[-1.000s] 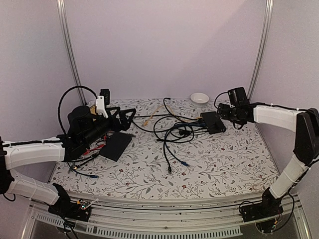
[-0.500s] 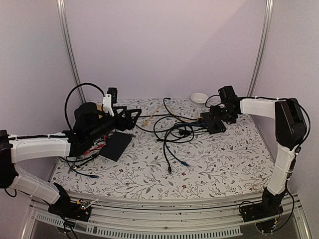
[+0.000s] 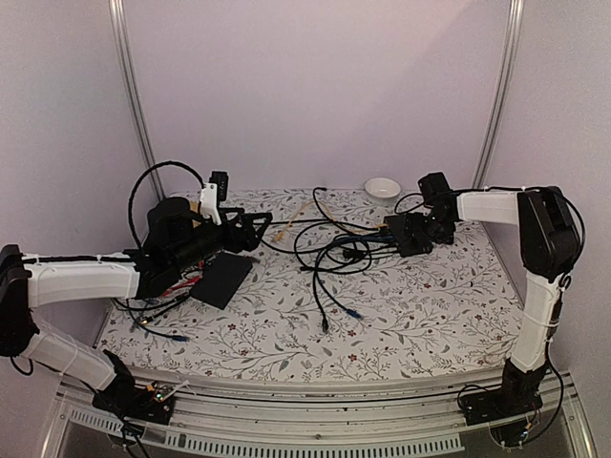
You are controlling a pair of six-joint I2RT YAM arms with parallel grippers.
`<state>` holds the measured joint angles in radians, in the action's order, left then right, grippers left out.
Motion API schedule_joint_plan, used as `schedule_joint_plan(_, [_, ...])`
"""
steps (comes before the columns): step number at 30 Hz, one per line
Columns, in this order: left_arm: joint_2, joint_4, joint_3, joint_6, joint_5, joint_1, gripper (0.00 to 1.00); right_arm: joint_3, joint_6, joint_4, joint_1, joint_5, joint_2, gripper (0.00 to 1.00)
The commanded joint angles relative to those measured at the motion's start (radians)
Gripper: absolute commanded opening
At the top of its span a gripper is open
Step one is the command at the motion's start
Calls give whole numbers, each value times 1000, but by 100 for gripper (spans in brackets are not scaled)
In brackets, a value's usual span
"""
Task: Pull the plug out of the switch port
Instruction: Pick up the connector from the switch port.
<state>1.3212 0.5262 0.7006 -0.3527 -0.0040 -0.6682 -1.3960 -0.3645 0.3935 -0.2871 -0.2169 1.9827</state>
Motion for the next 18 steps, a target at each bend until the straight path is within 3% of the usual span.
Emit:
schedule_joint_plan(1, [8, 18, 16, -15, 11, 13, 92, -8, 21, 6, 13, 24, 30, 93])
schedule_joint_plan(18, [16, 29, 5, -38, 3, 29, 92, -5, 73, -16, 24, 97, 68, 64])
